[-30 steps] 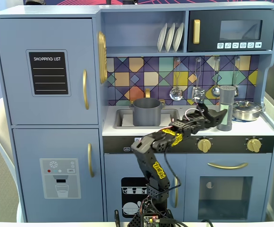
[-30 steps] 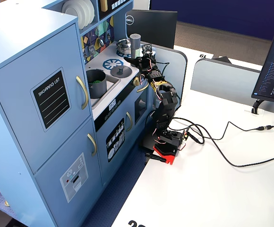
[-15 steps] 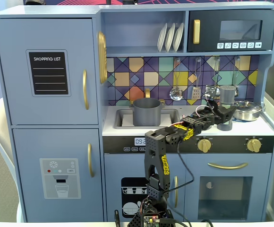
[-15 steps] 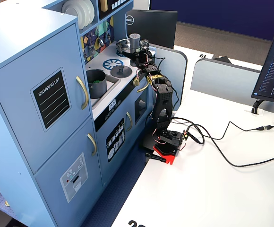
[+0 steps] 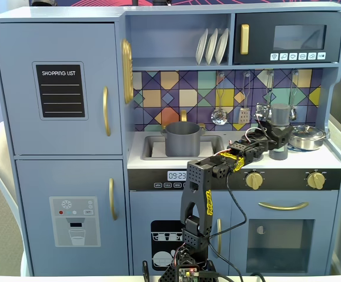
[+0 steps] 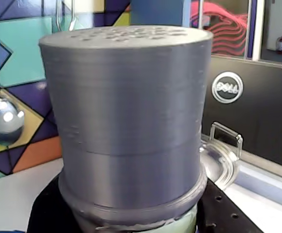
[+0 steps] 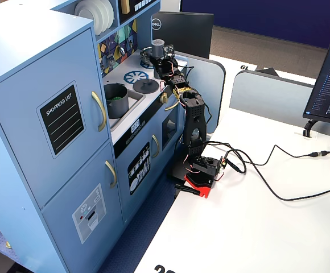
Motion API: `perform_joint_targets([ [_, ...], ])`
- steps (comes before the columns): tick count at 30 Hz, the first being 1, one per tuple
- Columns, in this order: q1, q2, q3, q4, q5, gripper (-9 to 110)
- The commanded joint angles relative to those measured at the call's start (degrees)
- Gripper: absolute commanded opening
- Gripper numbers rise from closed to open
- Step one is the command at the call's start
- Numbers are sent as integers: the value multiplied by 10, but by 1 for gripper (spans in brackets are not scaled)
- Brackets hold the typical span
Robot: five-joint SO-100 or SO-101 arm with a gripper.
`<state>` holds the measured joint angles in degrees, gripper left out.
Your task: Put salt in the gray recipient
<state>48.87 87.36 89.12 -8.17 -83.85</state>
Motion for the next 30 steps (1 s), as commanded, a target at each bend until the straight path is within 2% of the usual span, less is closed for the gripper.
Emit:
perform_joint_targets([
  [1, -18, 83, -28, -16, 49, 0],
  [4, -44, 162, -25, 31, 130, 0],
  [6, -74, 229, -29, 106, 214, 0],
  [12, -224, 353, -51, 322, 625, 0],
  [16, -316, 359, -57, 368, 874, 0],
  [20, -397, 317, -119, 425, 1080, 0],
  [25, -475, 267, -180, 424, 1242, 0],
  [30, -527, 221, -222, 420, 1349, 0],
])
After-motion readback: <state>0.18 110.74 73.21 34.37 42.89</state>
